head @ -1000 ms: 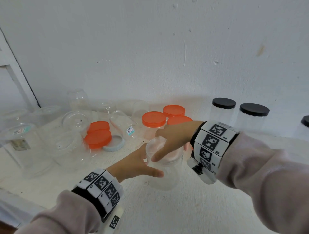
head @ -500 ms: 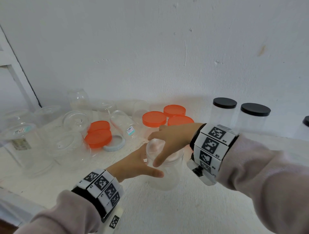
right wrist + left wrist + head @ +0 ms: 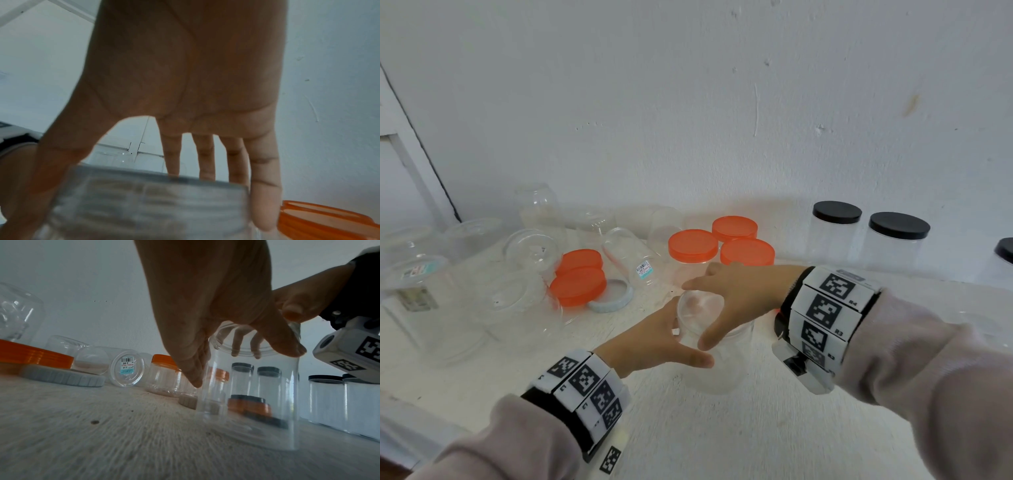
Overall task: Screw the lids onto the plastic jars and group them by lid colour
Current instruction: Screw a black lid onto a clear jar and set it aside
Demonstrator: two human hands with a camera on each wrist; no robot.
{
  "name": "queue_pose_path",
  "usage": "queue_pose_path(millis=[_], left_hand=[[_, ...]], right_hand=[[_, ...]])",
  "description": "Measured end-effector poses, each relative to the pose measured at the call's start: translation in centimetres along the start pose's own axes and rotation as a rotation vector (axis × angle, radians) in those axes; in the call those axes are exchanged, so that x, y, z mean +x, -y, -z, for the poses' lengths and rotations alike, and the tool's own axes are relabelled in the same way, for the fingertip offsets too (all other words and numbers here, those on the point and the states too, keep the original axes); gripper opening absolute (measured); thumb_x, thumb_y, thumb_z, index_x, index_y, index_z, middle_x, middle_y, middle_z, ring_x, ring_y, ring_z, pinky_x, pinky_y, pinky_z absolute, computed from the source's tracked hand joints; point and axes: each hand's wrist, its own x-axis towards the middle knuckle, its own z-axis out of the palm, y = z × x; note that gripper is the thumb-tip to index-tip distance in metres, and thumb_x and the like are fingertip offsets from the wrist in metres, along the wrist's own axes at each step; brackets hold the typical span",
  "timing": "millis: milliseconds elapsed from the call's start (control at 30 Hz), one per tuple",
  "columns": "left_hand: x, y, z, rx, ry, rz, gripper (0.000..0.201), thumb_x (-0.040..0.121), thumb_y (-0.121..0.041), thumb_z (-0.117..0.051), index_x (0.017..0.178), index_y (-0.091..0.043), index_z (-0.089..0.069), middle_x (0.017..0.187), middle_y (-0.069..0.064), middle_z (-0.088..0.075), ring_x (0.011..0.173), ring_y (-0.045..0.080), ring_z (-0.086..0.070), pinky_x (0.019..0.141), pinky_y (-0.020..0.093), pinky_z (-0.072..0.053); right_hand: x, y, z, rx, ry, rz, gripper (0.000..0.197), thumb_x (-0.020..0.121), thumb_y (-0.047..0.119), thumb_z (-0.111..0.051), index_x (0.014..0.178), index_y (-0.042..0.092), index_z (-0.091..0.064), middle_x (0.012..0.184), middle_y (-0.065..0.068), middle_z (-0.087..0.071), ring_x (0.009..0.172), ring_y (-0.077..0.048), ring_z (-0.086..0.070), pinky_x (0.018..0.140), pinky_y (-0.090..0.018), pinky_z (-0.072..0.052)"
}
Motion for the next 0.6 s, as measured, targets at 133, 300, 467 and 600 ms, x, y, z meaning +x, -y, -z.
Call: queue_pose_path(millis=[133, 300, 467, 600], left_hand=[[-0.1, -0.2, -0.1, -0.009, -0.001, -0.005, 0.096, 0.069, -0.026, -0.086, 0.143, -0.039, -0.027, 0.135, -0.022, -0.047, 0.123, -0.003, -0.045, 0.098, 0.017, -0.04], [-0.2, -0.4, -0.1, -0.004, -0.013, -0.001, 0.096, 0.068, -0.025, -0.086, 0.143, -0.038, -0.028, 0.135, -0.02, -0.048, 0.125, 0.001, -0.046, 0.107, 0.029, -0.04], [-0.3, -0.5, -0.2, -0.001, -0.018, 0.004, 0.1, 0.067, -0.026, -0.087, 0.146, -0.036, -0.026, 0.138, -0.018, -0.047, 0.127, 0.003, -0.045, 0.11, 0.035, -0.038], [-0.4, -0.6, -0.2, 0.005, -0.013, 0.006, 0.101, 0.068, -0.027, -0.086, 0.146, -0.038, -0.024, 0.14, -0.019, -0.044, 0.129, 0.003, -0.042, 0.11, 0.033, -0.037]], right_hand=[[-0.1, -0.3, -0.8, -0.003, -0.054, 0.007, 0.098, 0.064, 0.076, -0.064, 0.146, 0.048, -0.018, 0.122, 0.011, -0.032, 0.12, -0.018, -0.029, 0.1, -0.044, -0.038], [-0.4, -0.4, -1.9, -0.018, -0.129, 0.022, 0.093, 0.068, 0.078, -0.056, 0.147, 0.046, -0.017, 0.132, 0.008, -0.033, 0.123, -0.02, -0.025, 0.101, -0.051, -0.038], [-0.7, -0.2, -3.0, -0.058, -0.242, 0.038, 0.085, 0.077, 0.074, -0.052, 0.148, 0.042, -0.019, 0.137, 0.002, -0.034, 0.123, -0.024, -0.026, 0.098, -0.043, -0.037], [-0.9, 0.1, -3.6, -0.048, -0.303, 0.038, 0.083, 0.08, 0.071, -0.051, 0.15, 0.039, -0.02, 0.135, 0.0, -0.035, 0.12, -0.024, -0.027, 0.092, -0.037, -0.034]])
